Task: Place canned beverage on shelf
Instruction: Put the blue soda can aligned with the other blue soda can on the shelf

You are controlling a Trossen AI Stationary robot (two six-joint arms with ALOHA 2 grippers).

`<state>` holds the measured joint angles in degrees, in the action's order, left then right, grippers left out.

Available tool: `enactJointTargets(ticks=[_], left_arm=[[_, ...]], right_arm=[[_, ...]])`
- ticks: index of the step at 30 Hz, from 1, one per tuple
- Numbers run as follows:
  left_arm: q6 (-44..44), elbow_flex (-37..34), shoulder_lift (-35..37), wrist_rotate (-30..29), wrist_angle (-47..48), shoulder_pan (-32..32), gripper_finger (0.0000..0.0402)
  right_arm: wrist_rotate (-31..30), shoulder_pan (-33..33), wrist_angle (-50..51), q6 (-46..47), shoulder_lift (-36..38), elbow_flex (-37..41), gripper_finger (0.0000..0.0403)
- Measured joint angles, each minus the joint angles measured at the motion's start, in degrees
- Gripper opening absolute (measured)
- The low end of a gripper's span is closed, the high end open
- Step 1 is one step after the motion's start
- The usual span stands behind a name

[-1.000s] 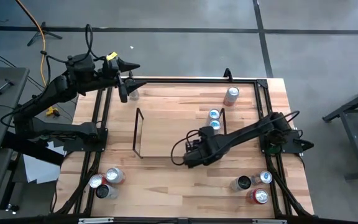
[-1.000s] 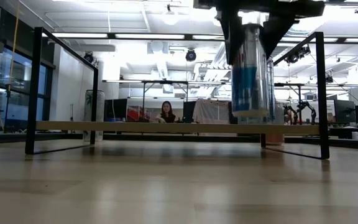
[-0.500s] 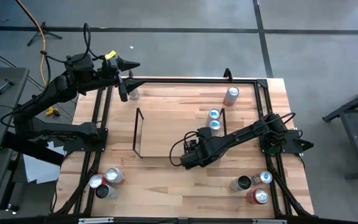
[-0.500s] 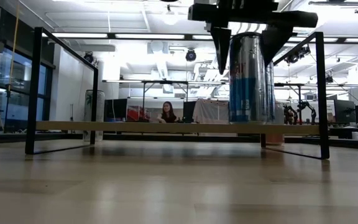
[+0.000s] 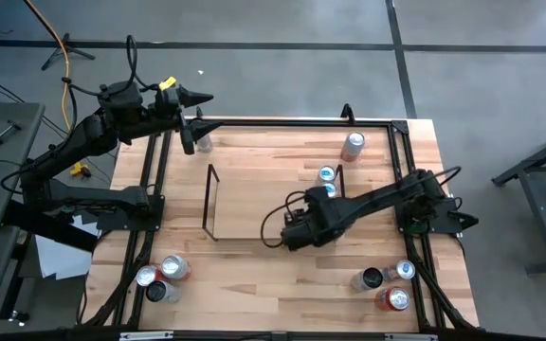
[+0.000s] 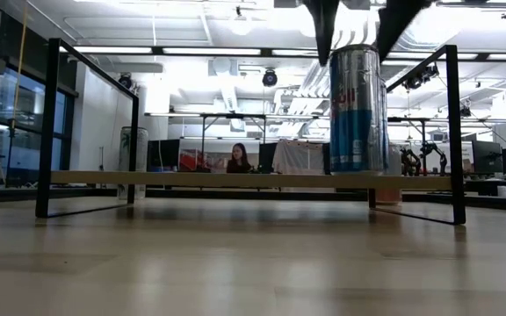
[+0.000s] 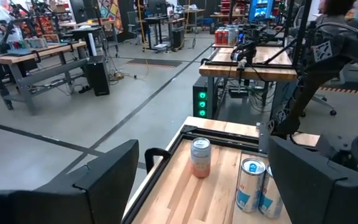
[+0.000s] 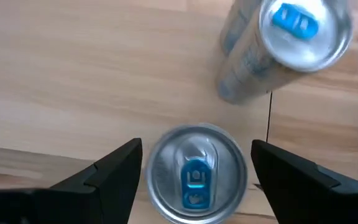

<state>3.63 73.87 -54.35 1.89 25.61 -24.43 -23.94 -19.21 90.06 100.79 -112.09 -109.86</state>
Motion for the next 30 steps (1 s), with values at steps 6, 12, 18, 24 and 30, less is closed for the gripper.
enactJointTargets(ticks=[6,12,18,24,30], left_arm=[[0.0,0.0,0.0,0.0,0.0,0.0,0.0314],[0.0,0.0,0.0,0.0,0.0,0.0,0.0314],[-0.4,0.0,0.0,0.0,0.0,0.0,0.0314],[-0.5,0.0,0.0,0.0,0.0,0.0,0.0314],[-0.6,0.0,0.0,0.0,0.1,0.0,0.0314]], right_arm=[[0.1,1.4,0.0,-13.7,0.0,-8.2,0.0287],[7.8,2.9,-0.1,-46.7,0.1,-19.2,0.0287],[14.9,4.2,-0.1,-83.9,0.2,-23.7,0.0287],[18.0,4.7,-0.1,-92.1,0.1,-16.3,0.0287],[23.6,7.2,0.0,-98.4,0.0,-7.3,0.0287]])
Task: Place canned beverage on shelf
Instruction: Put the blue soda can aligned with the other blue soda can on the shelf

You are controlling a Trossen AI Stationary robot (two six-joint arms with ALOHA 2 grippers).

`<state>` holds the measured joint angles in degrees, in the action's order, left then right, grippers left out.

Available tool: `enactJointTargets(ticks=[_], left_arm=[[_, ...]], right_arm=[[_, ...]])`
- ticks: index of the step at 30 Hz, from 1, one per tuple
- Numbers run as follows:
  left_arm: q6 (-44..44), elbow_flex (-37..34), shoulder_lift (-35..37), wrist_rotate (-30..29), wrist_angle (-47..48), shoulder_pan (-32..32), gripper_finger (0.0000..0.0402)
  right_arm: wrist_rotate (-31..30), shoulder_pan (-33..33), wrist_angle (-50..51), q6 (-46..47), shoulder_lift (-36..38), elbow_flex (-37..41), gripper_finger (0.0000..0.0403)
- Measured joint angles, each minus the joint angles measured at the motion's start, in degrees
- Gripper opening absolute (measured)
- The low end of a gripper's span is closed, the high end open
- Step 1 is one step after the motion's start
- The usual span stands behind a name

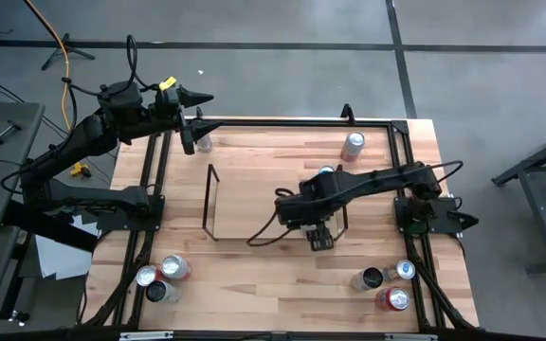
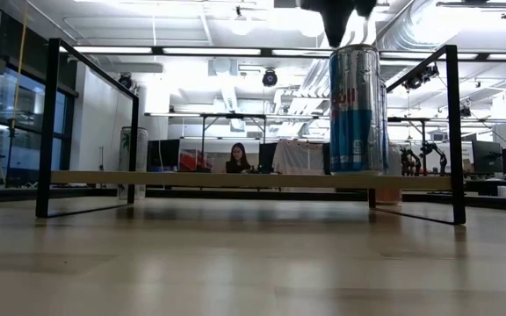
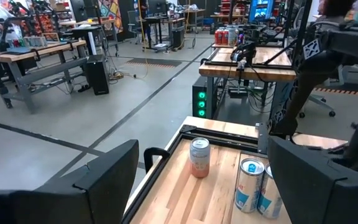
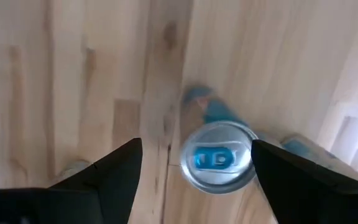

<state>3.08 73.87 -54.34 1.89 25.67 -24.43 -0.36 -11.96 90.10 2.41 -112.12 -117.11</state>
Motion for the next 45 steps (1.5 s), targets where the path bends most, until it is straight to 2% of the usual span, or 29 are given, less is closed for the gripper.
enactJointTargets(ticks=[8,17,28,33,35,40,45], left_arm=[[-1.4,0.0,0.0,0.0,0.0,0.0,0.0314],[-1.4,0.0,0.0,0.0,0.0,0.0,0.0314],[-1.4,0.0,0.0,0.0,0.0,0.0,0.0314],[-1.4,0.0,0.0,0.0,0.0,0.0,0.0314],[-1.4,0.0,0.0,0.0,0.0,0.0,0.0314],[-1.4,0.0,0.0,0.0,0.0,0.0,0.0314],[-1.4,0.0,0.0,0.0,0.0,0.0,0.0314]], right_arm=[[-0.5,4.0,-0.1,-4.0,0.0,1.3,0.0287],[2.2,4.0,-0.3,-7.1,0.0,1.3,0.0287],[1.7,3.8,-0.3,-6.9,0.8,1.9,0.0287],[0.6,2.7,-2.9,-2.3,6.4,9.6,0.0287],[-0.3,2.2,-7.6,1.1,9.4,12.6,0.0287],[-6.9,0.6,-16.7,4.8,13.8,17.9,0.0287],[-4.1,0.3,-18.2,5.1,14.0,22.0,0.0287]])
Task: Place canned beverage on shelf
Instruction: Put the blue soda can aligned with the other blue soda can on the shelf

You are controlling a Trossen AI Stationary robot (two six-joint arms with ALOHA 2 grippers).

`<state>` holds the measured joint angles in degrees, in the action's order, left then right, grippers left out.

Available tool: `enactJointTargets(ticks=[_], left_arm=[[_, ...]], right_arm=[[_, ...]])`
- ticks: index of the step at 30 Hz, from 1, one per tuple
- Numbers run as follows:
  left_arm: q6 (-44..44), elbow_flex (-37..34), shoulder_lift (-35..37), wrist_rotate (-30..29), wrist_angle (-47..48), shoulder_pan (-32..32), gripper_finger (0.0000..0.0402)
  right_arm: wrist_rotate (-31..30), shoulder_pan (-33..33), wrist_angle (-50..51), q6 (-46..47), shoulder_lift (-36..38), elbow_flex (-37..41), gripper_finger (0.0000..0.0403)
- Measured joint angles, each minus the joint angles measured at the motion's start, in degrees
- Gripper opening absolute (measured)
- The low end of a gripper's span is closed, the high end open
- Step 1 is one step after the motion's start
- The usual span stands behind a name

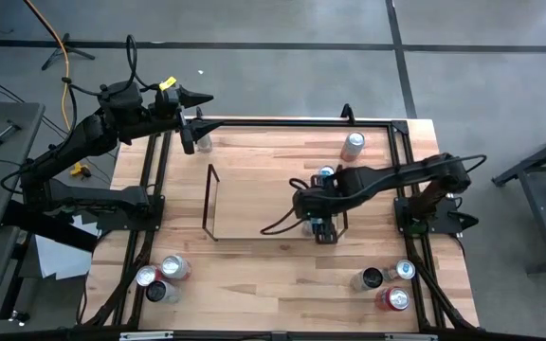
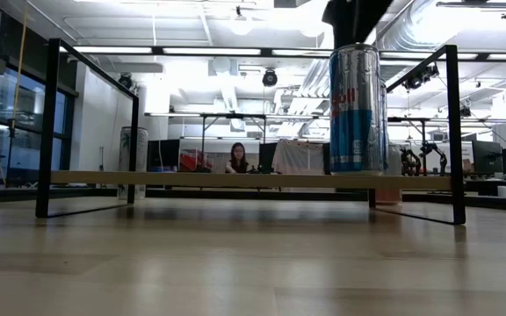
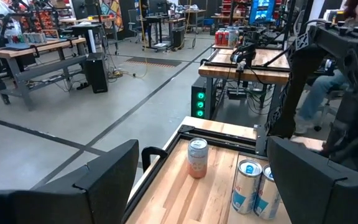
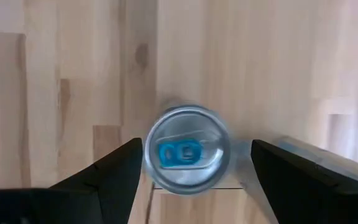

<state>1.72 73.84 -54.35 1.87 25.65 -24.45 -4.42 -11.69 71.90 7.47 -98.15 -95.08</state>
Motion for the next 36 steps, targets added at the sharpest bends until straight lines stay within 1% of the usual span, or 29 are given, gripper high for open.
enactJointTargets(ticks=[5,11,15,19,22,25,26,30,33,36], left_arm=[[0.0,0.0,0.0,-0.3,0.0,0.0,0.0314],[0.0,0.0,0.0,-1.0,0.0,0.0,0.0314],[0.0,0.0,0.0,-1.1,0.0,0.0,0.0314],[0.0,0.0,0.0,-1.1,0.0,0.0,0.0314],[0.0,0.0,0.0,-1.1,0.0,0.0,0.0314],[0.0,0.0,0.0,-1.1,0.0,0.0,0.0314],[0.0,0.0,0.0,-1.1,0.0,0.0,0.0314],[0.0,0.0,0.0,-1.1,0.0,0.0,0.0314],[0.0,0.0,0.0,-1.1,0.0,0.0,0.0314],[0.0,0.0,0.0,-1.1,0.0,0.0,0.0314]], right_arm=[[0.2,-0.1,-3.9,-1.8,0.0,2.2,0.0287],[0.8,0.1,-3.8,-3.9,0.0,4.9,0.0287],[1.3,0.1,-6.8,-3.3,0.0,6.8,0.0287],[1.3,0.1,-8.7,-2.8,0.0,6.9,0.0285],[1.2,0.1,-8.2,-1.9,0.0,6.9,0.0266],[1.1,0.1,-7.6,-0.5,0.0,6.9,0.0226],[1.0,0.1,-7.5,0.4,0.0,6.9,0.0219],[1.0,0.1,-5.4,6.6,-0.1,4.1,0.0219],[-1.3,0.1,-1.7,18.0,-0.1,0.4,0.0219],[-3.0,0.2,3.5,32.3,-0.1,-2.2,0.0219]])
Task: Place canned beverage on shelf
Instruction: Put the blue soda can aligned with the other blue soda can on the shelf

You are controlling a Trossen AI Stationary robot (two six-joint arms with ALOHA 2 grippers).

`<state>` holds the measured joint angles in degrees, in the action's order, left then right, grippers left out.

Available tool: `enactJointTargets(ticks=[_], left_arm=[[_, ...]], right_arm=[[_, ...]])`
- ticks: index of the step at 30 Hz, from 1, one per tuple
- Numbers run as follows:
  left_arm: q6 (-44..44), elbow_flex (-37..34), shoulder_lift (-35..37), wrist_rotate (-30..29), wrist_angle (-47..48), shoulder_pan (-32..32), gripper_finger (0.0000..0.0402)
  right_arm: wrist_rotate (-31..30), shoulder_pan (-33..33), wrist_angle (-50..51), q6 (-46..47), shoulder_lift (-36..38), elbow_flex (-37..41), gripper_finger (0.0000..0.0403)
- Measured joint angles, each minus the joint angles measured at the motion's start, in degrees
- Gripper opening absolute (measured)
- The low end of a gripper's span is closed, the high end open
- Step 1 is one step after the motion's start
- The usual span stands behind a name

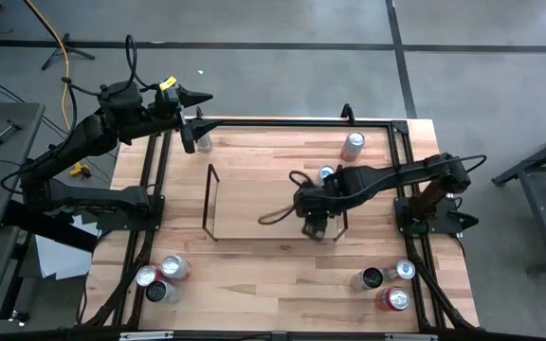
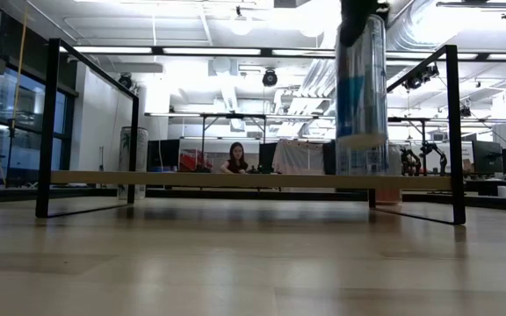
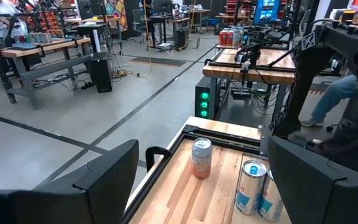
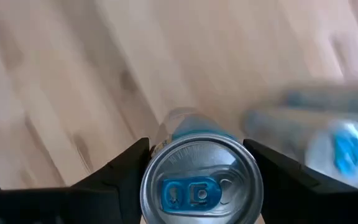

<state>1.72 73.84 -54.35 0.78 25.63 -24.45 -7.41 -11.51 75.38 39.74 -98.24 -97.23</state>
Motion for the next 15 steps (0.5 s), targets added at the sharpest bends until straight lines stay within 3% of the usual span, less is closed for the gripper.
enactJointTargets(ticks=[3,8,15], left_arm=[[0.0,0.0,0.0,0.0,0.0,0.0,0.0314],[1.9,0.0,0.0,0.0,0.0,0.0,0.0314],[3.0,0.0,0.0,0.0,0.0,0.0,0.0314]], right_arm=[[-0.2,-0.1,4.7,13.6,0.1,-0.5,0.0219],[-2.1,-1.1,10.6,28.8,-0.2,-0.5,0.0219],[-5.6,-0.3,10.5,35.8,-0.5,-0.4,0.0219]])
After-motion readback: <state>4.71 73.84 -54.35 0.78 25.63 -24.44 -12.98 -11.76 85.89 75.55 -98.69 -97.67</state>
